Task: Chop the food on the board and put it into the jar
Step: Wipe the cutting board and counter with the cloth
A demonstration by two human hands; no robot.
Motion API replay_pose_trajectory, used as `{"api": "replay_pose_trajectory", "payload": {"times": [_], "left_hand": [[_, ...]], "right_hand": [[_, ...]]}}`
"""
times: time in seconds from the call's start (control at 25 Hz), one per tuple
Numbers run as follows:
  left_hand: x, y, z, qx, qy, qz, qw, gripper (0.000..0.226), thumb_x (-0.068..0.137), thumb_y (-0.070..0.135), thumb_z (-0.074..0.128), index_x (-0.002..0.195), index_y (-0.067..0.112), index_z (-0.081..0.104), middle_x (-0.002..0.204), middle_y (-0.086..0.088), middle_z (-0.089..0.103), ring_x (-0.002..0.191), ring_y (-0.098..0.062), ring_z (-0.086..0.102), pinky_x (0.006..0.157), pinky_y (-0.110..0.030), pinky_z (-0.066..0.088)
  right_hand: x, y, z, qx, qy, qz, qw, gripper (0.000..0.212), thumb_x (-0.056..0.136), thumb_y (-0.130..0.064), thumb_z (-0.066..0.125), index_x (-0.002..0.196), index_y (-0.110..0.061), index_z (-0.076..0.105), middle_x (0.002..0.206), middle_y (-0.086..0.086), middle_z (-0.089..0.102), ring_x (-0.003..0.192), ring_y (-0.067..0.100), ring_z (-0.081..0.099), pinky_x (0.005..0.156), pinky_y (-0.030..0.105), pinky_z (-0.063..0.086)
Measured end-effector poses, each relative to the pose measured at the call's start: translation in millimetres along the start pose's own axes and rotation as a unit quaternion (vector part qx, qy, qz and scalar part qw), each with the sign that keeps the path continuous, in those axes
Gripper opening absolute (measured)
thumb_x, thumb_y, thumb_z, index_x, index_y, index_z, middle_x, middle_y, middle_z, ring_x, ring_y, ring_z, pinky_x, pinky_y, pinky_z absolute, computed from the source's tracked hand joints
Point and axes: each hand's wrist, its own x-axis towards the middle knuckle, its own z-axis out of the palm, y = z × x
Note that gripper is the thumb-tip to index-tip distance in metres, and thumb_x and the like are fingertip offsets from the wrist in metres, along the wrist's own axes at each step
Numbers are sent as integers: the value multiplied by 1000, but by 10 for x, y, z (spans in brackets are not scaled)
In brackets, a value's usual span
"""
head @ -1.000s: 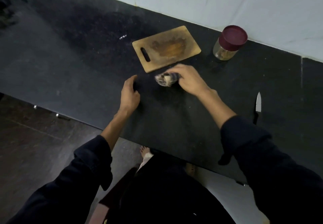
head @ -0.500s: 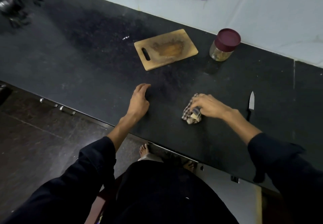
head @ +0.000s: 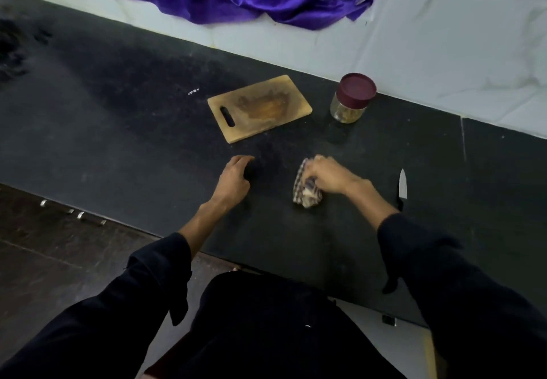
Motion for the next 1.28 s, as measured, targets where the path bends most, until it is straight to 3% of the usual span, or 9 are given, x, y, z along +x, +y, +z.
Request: {"api": "replay_pose_trajectory", "payload": {"times": [0.12, 0.2, 0.36, 0.48, 0.64, 0.88, 1.0, 1.16, 1.28], "left_hand": [[177, 122, 31, 7, -18, 15, 1000, 62, 81, -15, 42, 138, 10, 44, 144, -9, 39, 132, -27, 39, 110, -36, 36], [356, 229, 37, 13, -39, 25, 999, 63, 82, -13, 44, 139, 12, 43, 145, -9, 37, 132, -25, 38, 111, -35, 34], [719, 385, 84, 18, -70, 46, 996, 62, 83, -10, 46, 140, 14, 41, 146, -8, 36, 134, -24, 36, 113, -38, 32], [878, 461, 188, 4, -95, 62, 993, 62, 82, -12, 45, 139, 13, 42, 145, -8, 36, 134, -25, 35, 112, -38, 32], [1022, 540, 297, 0, -100, 69, 993, 64, 81, -13, 44, 140, 12, 42, 146, -8, 35, 136, -24, 33, 114, -37, 30], [1055, 533, 319, -18, -94, 65, 993, 62, 82, -14, 44, 139, 9, 43, 145, -8, 36, 134, -21, 35, 112, -26, 28], [1097, 504, 356, -6, -89, 60, 994, 60, 80, -14, 44, 136, 7, 47, 142, -10, 40, 133, -25, 37, 113, -31, 30], [1049, 461, 471, 57, -88, 86, 991, 50, 80, -12, 47, 127, 3, 57, 144, -13, 42, 137, -27, 32, 114, -30, 23], [1035, 441, 508, 78, -69, 89, 991, 50, 79, -12, 48, 126, 5, 58, 147, -13, 40, 140, -26, 28, 115, -29, 19]], "right_hand": [[389, 97, -326, 79, 119, 78, 987, 46, 86, 8, 44, 111, -19, 71, 115, 10, 59, 112, 33, 53, 90, 49, 43], [535, 114, -343, 107, 107, 114, 982, 48, 87, 6, 42, 112, -26, 70, 115, 11, 59, 111, 35, 55, 87, 48, 45], [524, 281, -431, 128, 64, 160, 977, 38, 83, 3, 44, 66, -26, 60, 90, 8, 66, 93, 31, 64, 77, 38, 50], [663, 537, -696, 116, 178, 212, 954, 35, 88, 3, 45, 99, -17, 71, 104, 12, 69, 98, 31, 63, 75, 35, 47], [838, 587, -541, 80, 98, 214, 969, 52, 91, 1, 46, 136, -23, 55, 129, 15, 56, 116, 35, 55, 91, 44, 46], [467, 579, -466, 150, 15, 230, 961, 37, 89, -2, 43, 104, -19, 72, 109, 6, 69, 99, 24, 62, 88, 39, 51], [594, 777, -682, 165, 116, 257, 945, 29, 88, 0, 43, 97, -12, 68, 101, 11, 68, 92, 27, 61, 77, 36, 47], [647, 734, -400, 138, 77, 241, 957, 50, 89, 0, 45, 133, -19, 57, 124, 16, 55, 114, 34, 54, 94, 41, 45], [370, 470, -90, 156, 47, 223, 961, 50, 90, -2, 41, 135, -19, 56, 119, 13, 52, 113, 32, 52, 96, 44, 44]]}}
